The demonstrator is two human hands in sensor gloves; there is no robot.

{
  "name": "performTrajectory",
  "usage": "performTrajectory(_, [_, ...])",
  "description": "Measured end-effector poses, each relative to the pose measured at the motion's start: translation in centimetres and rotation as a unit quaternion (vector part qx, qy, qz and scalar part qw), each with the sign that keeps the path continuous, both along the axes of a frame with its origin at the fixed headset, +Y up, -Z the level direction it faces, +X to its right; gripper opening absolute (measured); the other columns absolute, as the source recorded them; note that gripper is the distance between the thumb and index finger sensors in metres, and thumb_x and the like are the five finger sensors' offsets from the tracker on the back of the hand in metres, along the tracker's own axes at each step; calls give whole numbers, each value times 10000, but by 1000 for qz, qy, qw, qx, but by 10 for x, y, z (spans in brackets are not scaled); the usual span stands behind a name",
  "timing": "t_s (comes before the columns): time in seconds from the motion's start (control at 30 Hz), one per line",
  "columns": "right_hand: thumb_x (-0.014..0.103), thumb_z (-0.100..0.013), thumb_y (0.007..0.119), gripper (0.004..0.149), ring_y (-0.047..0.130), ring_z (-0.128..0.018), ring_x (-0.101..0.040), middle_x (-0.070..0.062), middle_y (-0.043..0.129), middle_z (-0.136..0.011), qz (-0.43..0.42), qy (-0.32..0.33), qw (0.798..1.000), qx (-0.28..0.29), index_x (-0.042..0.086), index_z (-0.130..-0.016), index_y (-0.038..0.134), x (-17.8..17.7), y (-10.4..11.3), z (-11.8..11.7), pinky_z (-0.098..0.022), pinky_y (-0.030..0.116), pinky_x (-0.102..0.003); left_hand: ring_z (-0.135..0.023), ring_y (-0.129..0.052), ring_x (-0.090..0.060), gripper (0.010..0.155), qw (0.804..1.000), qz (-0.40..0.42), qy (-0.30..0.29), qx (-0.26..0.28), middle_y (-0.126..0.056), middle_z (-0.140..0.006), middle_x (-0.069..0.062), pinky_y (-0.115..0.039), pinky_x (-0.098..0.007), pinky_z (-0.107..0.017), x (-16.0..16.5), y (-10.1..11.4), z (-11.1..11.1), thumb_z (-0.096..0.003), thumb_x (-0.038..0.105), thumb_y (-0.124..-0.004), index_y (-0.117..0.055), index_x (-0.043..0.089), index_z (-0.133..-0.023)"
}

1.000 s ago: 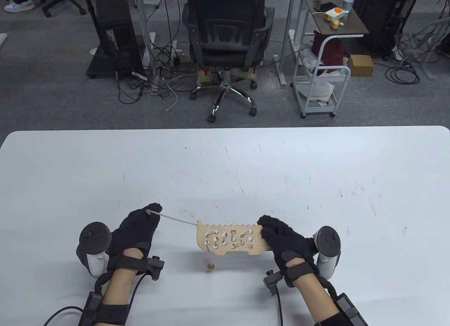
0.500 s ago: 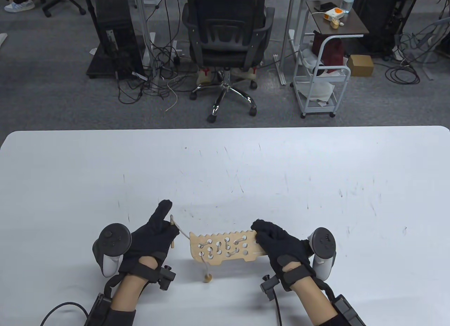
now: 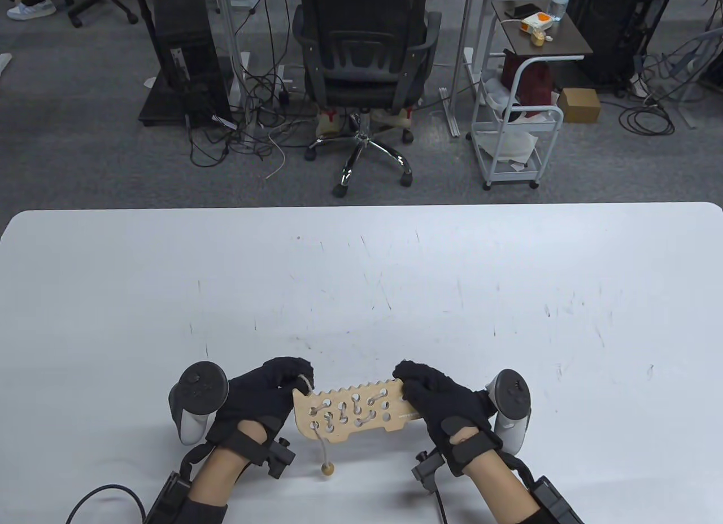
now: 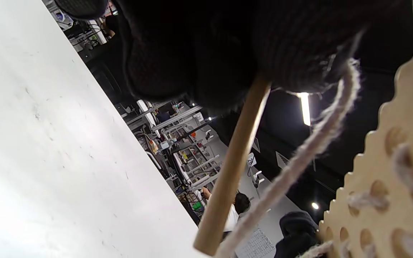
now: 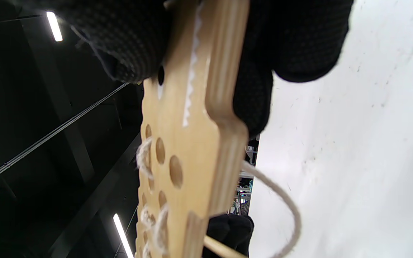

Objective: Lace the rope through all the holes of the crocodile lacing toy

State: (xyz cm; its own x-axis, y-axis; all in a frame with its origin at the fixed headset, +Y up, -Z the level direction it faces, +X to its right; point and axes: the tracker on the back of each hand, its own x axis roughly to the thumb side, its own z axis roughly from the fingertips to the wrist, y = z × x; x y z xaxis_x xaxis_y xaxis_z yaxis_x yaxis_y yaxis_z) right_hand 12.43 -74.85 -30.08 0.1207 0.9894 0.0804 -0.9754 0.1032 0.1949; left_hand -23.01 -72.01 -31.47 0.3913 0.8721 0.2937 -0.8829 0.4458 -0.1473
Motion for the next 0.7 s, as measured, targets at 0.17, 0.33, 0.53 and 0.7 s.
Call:
performTrajectory(0.17, [278, -440, 842, 467, 1061, -489, -275, -115, 992, -707, -20, 8, 1000, -7, 88, -864, 799, -3, 1, 2, -442, 815, -451, -638, -995, -210, 430, 999, 32, -14, -34, -1011, -694, 59, -605, -582, -722, 5, -4, 0, -367, 467, -914, -901, 347, -779])
performTrajectory(0.33, [279, -441, 841, 468, 1060, -492, -276, -115, 986, -714, -33, 14, 999, -11, 90, -866, 796, -5, 0, 3, -445, 814, -450, -669, -1006, -207, 423, 996, 57, -34, -66, -1006, -733, 64, -624, -577, -718, 13, -9, 1, -390, 425, -905, -846, 334, -799])
performTrajectory(0.53, [278, -441, 842, 464, 1057, -500, -277, -108, 988, -716, -42, 20, 999, -11, 101, -867, 798, -8, 1, 6, -450, 811, -452, -691, -990, -222, 424, 987, 94, -71, -113, -991, -755, 52, -612, -580, -720, 24, -16, 2, -404, 403, -908, -823, 314, -810])
performTrajectory(0.7, [282, -442, 837, 462, 1055, -503, -274, -104, 988, -717, -55, 23, 998, -10, 106, -868, 798, -11, 2, 8, -452, 813, -447, -697, -983, -226, 423, 982, 93, -108, -125, -988, -755, 51, -602, -584, -724, 35, -16, 5, -403, 391, -903, -821, 310, -811])
